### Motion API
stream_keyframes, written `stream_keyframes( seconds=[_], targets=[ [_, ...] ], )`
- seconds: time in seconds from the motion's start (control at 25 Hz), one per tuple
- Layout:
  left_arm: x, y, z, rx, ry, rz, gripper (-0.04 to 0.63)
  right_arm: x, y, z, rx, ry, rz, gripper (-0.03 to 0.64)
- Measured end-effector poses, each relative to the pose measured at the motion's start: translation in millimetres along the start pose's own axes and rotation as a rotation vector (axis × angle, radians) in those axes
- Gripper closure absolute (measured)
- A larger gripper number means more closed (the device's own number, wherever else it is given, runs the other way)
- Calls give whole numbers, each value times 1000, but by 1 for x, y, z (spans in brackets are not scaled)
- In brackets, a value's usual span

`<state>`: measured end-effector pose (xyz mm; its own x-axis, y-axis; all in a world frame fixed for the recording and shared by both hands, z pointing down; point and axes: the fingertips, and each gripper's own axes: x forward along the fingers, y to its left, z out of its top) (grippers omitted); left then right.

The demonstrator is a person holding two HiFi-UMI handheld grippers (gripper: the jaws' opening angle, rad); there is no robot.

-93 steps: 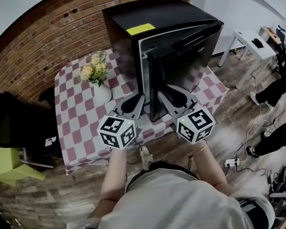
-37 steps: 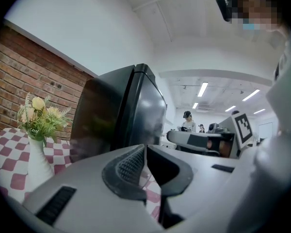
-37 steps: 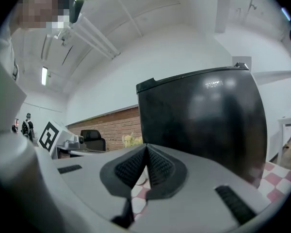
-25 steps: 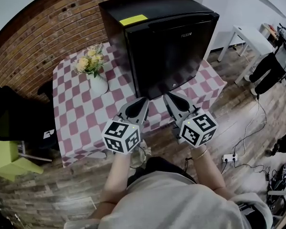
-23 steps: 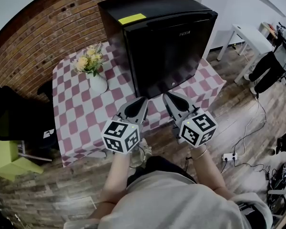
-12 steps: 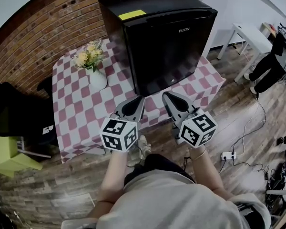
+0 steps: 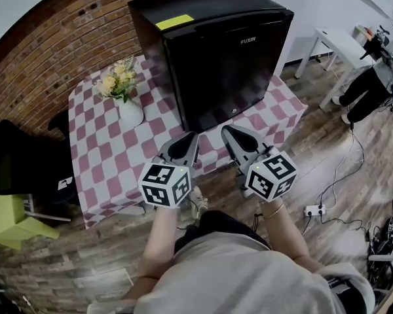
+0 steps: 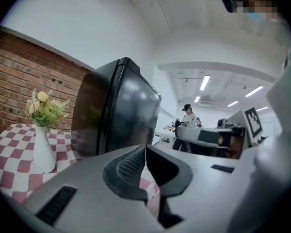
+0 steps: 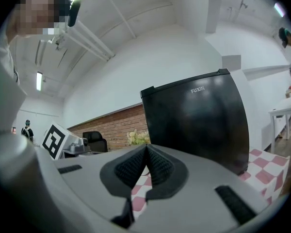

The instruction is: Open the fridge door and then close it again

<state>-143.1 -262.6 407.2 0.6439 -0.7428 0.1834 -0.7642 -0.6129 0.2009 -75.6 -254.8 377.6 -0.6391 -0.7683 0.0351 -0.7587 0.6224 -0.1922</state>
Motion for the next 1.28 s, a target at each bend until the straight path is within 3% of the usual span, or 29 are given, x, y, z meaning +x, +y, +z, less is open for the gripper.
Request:
stream_keyframes(
  seconds=[0.32, 0.76, 1.28],
  targets=[
    [2, 5, -2, -11, 1, -1, 584, 4, 2, -4, -8, 28, 21, 618],
    [3, 7, -6, 10, 26, 11, 584, 7, -8, -12, -115, 89, -51, 618],
    [6, 7, -21, 8, 78, 45, 586, 8, -2, -25, -114, 125, -37, 618]
  ],
)
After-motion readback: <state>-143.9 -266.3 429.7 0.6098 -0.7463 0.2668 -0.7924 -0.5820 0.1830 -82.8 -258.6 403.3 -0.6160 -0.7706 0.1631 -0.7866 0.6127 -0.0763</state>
